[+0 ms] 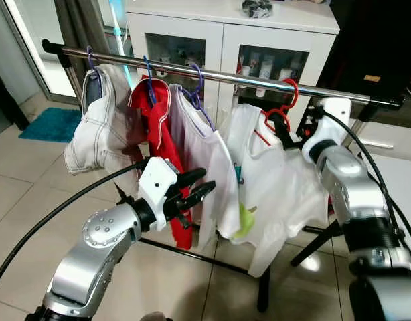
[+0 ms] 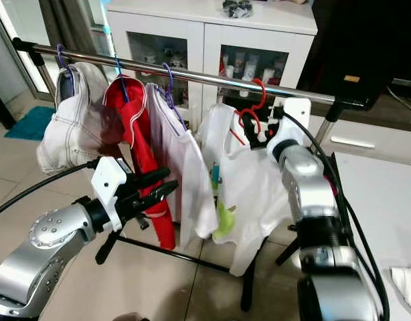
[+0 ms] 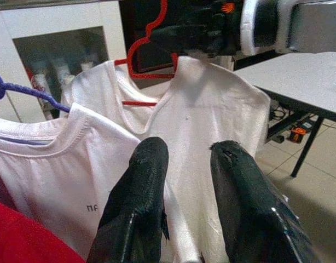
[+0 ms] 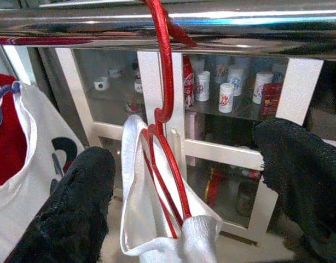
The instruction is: Hang hanger
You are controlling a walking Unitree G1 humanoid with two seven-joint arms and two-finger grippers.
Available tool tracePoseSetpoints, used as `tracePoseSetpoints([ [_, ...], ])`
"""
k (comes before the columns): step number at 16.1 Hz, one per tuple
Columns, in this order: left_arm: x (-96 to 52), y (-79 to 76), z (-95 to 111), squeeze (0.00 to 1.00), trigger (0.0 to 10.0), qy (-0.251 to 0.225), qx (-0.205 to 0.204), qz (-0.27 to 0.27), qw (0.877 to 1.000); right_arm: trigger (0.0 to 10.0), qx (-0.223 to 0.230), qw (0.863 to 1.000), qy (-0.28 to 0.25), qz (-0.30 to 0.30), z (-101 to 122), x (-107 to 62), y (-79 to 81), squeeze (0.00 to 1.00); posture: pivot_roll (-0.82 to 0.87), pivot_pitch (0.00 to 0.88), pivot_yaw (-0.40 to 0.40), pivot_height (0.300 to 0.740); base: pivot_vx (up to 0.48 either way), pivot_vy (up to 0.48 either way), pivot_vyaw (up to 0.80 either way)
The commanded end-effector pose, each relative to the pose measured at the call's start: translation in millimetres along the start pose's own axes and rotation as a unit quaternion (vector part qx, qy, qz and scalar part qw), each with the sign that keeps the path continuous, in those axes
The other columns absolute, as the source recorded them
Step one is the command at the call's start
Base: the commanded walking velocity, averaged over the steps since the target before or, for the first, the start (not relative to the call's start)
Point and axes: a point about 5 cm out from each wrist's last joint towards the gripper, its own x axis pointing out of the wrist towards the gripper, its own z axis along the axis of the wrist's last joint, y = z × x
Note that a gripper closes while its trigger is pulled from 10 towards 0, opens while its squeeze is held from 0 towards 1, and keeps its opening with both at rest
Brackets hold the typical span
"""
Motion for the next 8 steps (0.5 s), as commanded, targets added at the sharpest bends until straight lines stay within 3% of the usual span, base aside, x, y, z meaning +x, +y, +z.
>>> tracePoseSetpoints([
  [1, 0.3, -3.1, 0.4, 0.00, 10.0, 0.000, 0.001, -0.011, 1.000, 10.0, -0.007, 1.000, -0.003, 0.007, 1.9, 1.8, -0.8, 0.00, 0.11, 0.000, -0.018, 0.740, 0.000, 0.000, 0.00],
  [4, -4.0, -6.9, -6.3, 0.00, 10.0, 0.020, -0.001, -0.036, 0.999, 10.0, 0.020, 0.999, 0.015, 0.021, 7.1, 16.2, -15.9, 0.00, 0.10, 0.000, -0.020, 0.740, 0.000, 0.000, 0.00],
  [8, -4.9, -7.2, -8.9, 0.00, 10.0, 0.030, 0.004, -0.045, 0.999, 10.0, 0.008, 0.997, 0.040, 0.065, 21.0, 29.6, -17.2, 0.00, 0.10, 0.000, -0.026, 0.740, 0.000, 0.000, 0.00],
])
